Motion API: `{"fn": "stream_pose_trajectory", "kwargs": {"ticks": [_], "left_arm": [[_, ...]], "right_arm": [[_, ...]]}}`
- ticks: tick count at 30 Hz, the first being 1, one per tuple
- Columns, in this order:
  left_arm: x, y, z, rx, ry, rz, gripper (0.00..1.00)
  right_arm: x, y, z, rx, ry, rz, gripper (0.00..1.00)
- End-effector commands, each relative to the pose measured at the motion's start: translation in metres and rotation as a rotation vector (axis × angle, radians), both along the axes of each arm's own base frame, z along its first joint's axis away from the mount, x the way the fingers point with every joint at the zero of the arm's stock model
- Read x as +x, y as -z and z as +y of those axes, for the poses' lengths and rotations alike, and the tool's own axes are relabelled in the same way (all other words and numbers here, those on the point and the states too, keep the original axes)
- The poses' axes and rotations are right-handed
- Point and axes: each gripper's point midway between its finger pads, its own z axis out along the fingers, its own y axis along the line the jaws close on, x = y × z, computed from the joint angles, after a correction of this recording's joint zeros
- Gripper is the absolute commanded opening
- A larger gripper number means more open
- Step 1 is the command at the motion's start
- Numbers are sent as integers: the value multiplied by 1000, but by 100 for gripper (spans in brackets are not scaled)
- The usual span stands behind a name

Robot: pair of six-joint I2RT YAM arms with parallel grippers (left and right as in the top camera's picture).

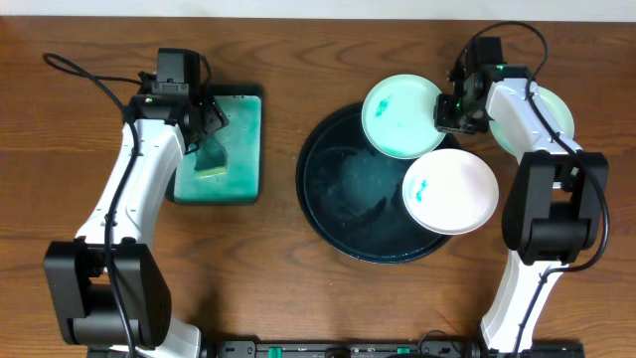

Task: Clean dirty plates on tray and stack at the side

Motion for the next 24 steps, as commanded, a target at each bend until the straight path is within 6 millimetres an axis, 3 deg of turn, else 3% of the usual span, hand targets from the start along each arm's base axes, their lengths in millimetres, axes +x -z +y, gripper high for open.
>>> {"fn": "stream_pose_trajectory", "kwargs": {"ticks": [1,3,11,14,18,24], "left_arm": [[0,1,4,14,-4,6,82],[0,1,4,14,-4,6,82],[0,1,4,14,-4,6,82],[0,1,4,14,-4,6,82],[0,1,4,14,-4,6,82],[0,1,4,14,-4,6,82]], "right_arm": [[-2,4,3,2,-7,11,29],[-4,5,3,2,-7,22,37],[-12,17,4,3,-1,44,35],[-9,15,4,3,-1,28,17],[-4,11,4,3,-1,12,1],[-1,-3,15,52,-42,5,1]]}}
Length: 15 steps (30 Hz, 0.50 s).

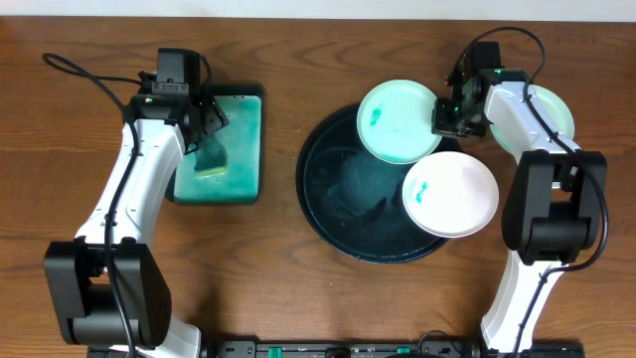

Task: Clean dirty plates on tray and stack at the side

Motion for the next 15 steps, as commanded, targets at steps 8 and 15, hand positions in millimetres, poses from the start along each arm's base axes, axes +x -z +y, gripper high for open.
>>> {"fn": "stream_pose_trajectory", "kwargs": {"ticks": [8,15], "left_arm": [[-2,4,3,7,0,15,82],[1,23,3,11,-1,50,82]], "right_arm": [[-12,-32,81,260,-299,-11,1],[-35,-27,104,224,-420,44,1]]}}
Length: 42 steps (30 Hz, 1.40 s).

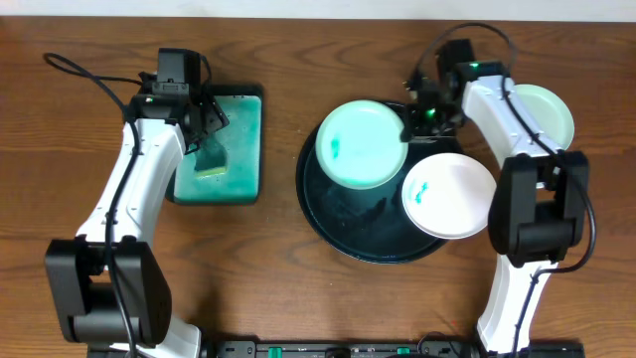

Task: Clean dirty plates on tray and stack at the side

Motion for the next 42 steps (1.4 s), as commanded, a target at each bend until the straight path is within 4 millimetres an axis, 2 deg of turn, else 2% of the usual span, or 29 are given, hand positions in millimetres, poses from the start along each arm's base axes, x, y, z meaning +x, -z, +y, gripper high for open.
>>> {"fn": "stream_pose_trajectory", "kwargs": {"ticks": [1,9,12,19,21,22,23,26,29,32,42], "left_arm": [[1,23,3,14,-2,52,82],[3,55,13,65,-24,118,82],[4,60,13,65,-25,124,82],[7,60,14,64,-26,110,82],[7,63,14,64,-26,119,82],[7,64,14,64,-26,122,82],[6,67,14,65,-26,128,82],[6,74,14,65,-25,143,82],[4,79,14,65,-25,157,82],[3,79,14,65,-25,162,82],[0,83,14,67,-24,182,82]], "right_arm": [[-2,-2,12,-15,-85,-27,1],[-11,6,4,-105,-123,-4,1],[-9,11,4,-103,-128,-9,1],[-19,30,14,-113,-158,46,1],[-18,33,14,-113,-158,48,9],[-18,33,14,-113,-158,49,20],[-19,33,14,-113,-158,52,26],[-21,33,14,-113,-158,59,31],[-25,33,16,-117,-126,88,31],[-34,33,16,-124,-119,127,36],[-50,40,16,-145,-65,202,33]]}}
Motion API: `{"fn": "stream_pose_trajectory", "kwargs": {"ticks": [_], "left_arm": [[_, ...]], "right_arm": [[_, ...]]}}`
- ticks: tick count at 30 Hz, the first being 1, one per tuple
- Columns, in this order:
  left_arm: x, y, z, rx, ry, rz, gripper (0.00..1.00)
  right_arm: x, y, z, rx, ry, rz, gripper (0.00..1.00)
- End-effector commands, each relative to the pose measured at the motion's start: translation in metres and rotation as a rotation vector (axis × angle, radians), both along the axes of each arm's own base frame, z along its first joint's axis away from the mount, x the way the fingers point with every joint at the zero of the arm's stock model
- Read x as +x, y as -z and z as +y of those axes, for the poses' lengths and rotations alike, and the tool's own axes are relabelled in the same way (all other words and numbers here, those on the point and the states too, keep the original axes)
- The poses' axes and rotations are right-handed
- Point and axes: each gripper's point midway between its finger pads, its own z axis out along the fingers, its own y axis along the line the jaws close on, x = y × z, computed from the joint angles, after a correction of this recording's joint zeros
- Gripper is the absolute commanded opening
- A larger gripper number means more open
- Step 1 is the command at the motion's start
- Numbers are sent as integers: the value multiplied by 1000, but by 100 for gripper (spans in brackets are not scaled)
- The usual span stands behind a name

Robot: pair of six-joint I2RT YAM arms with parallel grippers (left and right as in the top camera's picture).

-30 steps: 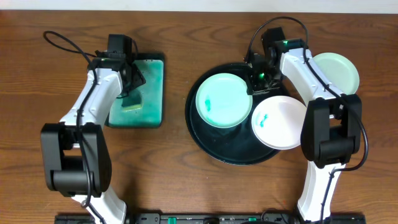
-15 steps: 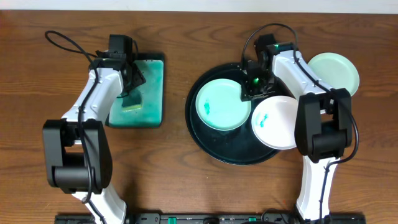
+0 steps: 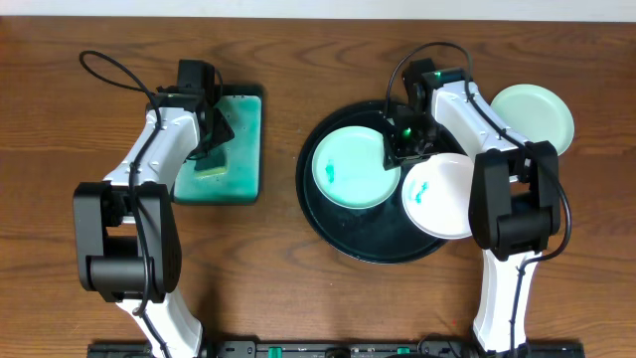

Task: Clean dirty plates on tray and stack at the side

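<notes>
A mint-green plate (image 3: 350,169) with a blue smear lies on the left half of the dark round tray (image 3: 370,239). My right gripper (image 3: 401,140) is shut on that plate's right rim. A white plate (image 3: 452,199) with a blue smear lies partly over the tray's right edge. A clean-looking mint plate (image 3: 534,116) sits on the table at the far right. My left gripper (image 3: 213,136) stands over the green mat (image 3: 241,149), shut on the top of a yellow-green sponge (image 3: 211,165).
The green mat lies left of the tray with a strip of brown table between them. Cables loop behind both arms near the back edge. The right arm reaches across the tray's back right.
The smeared mint plate, in my right gripper, is a little lower and further onto the tray. My left arm has swung right at the elbow and wrist, its gripper staying over the sponge.
At first my right gripper held the smeared mint plate at the tray's back right rim. It was then a little further left, then over the tray's left half. Now it lies on the tray's left half. My left gripper stayed at the sponge on the mat throughout.
</notes>
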Motion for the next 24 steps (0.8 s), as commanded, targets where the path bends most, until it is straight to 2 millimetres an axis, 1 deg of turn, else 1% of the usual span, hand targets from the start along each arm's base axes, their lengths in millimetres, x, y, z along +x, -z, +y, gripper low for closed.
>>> {"fn": "stream_pose_trajectory", "kwargs": {"ticks": [1,6,10,13,15,18,19,20,22,24], "left_arm": [[-5,8,7,26,-7,28,82],[-4,20,7,26,-7,47,81],[-6,34,6,21,-5,77,66],[-7,41,-1,-19,6,92,57],[-7,42,-4,-35,10,91,55],[-6,42,-4,-35,10,88,54],[-6,42,-4,-35,10,88,52],[-6,42,-4,-35,10,88,49],[-5,42,-4,-35,11,85,36],[-4,41,-4,-29,28,83,15]], "right_arm": [[-11,6,4,-14,36,43,33],[-13,8,7,-15,25,45,33],[-8,8,9,-9,24,23,32],[-6,9,10,-7,24,13,32],[-6,9,10,-7,24,11,33],[-6,9,10,-6,23,11,33],[-6,9,10,-6,23,11,33],[-5,9,10,-6,23,11,32],[-5,9,10,-6,23,8,32],[-4,9,10,-5,23,5,29]]}}
